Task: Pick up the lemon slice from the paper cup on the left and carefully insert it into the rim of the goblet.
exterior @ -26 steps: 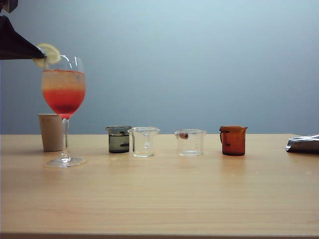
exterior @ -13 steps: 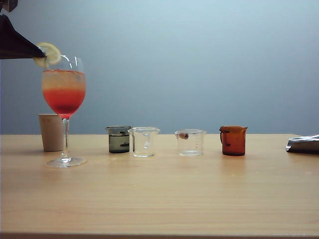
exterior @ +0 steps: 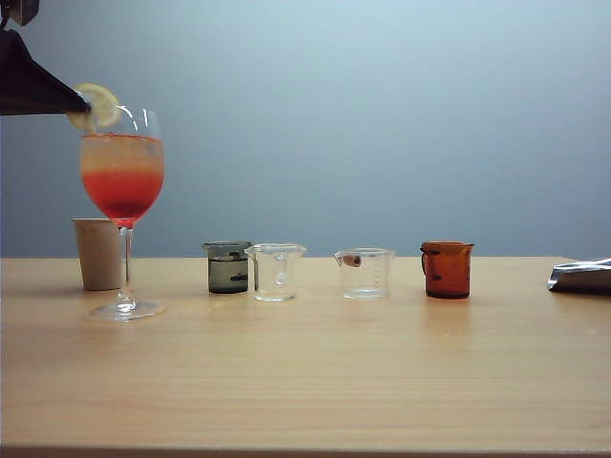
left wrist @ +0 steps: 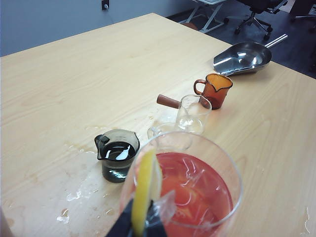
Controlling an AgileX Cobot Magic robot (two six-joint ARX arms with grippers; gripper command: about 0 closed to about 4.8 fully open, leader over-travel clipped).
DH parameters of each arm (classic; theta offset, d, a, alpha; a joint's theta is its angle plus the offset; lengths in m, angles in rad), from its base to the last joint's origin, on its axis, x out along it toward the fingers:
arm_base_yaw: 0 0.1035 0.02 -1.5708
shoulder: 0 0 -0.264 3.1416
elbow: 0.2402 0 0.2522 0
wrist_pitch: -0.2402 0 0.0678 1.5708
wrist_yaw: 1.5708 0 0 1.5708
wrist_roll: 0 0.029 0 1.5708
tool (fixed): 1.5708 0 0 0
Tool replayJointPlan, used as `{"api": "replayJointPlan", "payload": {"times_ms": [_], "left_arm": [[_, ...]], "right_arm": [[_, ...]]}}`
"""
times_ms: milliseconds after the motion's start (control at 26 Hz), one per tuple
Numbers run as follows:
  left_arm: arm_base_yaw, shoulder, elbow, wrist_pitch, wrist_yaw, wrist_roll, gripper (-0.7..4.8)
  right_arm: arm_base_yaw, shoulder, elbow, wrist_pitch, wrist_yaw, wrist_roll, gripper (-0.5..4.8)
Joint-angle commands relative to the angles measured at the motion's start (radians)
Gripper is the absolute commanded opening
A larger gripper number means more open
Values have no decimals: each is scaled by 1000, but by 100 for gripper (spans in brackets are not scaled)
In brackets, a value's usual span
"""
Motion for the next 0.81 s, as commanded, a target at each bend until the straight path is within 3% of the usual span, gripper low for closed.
{"api": "replayJointPlan", "payload": {"times_ms": [38, 461, 807], "left_arm": [[-2, -2, 6, 5, -14, 1, -6], [-1, -1, 6, 5, -14, 0, 0], [-1, -1, 6, 7, -14, 1, 99]], "right_arm": [[0, -1, 3, 13, -3, -3, -3], [0, -1, 3, 13, -3, -3, -3], [0, -1, 3, 13, -3, -3, -3]]}}
